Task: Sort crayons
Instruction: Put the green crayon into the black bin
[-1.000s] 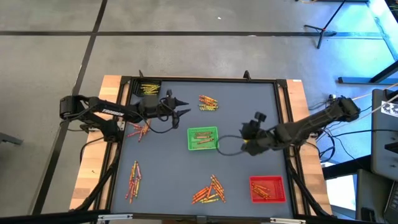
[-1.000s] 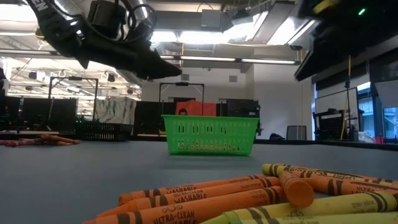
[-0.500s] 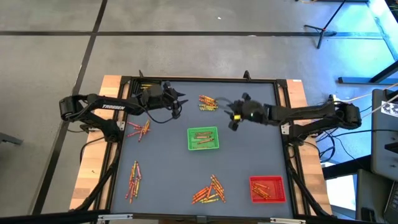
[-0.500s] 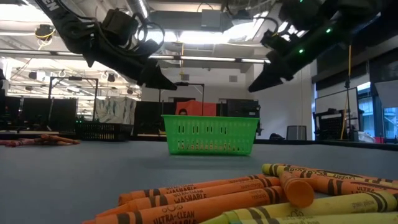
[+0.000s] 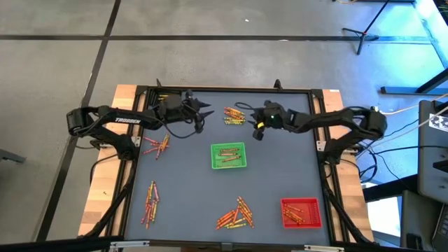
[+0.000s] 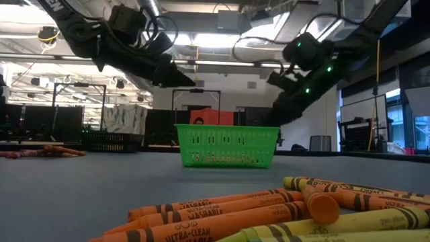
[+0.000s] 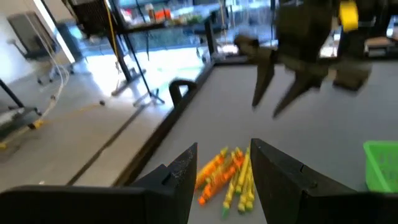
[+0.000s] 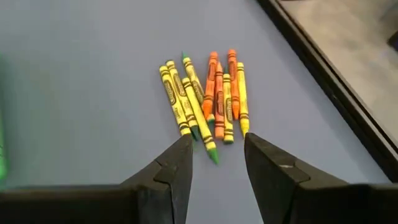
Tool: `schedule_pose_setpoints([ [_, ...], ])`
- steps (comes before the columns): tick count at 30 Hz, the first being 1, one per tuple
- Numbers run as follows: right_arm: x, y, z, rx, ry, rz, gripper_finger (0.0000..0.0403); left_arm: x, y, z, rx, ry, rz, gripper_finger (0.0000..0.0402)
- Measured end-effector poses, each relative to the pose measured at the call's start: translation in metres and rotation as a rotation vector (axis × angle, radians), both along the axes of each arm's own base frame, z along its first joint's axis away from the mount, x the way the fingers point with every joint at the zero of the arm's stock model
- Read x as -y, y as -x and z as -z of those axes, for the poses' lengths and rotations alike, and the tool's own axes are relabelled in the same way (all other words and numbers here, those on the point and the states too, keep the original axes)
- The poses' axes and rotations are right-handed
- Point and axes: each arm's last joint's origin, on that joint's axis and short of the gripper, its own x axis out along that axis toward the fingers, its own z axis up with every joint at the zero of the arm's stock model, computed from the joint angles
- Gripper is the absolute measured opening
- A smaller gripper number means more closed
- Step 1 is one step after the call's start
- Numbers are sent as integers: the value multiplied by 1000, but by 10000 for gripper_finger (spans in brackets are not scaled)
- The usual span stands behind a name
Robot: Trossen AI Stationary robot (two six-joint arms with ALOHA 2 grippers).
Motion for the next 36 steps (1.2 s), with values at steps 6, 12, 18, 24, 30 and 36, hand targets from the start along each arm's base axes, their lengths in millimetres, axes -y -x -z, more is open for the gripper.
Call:
schedule_pose_setpoints([
  [6,5,-12,18,-49,31,-26,142,-1,-1,-9,72,-59,3,133],
  [12,17,-25,36,-105,24,18,142,0,-1,-7,57,-51,6,133],
  [18,19,-28,42,-130,20,-13,142,4,-3,-5,45,-46,21,133],
  [24,17,-30,39,-89,-10,-150,142,5,-4,-8,73,-59,25,133],
  [30,17,-35,45,-65,18,-206,142,4,-4,-10,71,-114,31,133],
  [36,23,-38,57,-53,37,-187,142,4,-4,-12,80,-142,33,133],
])
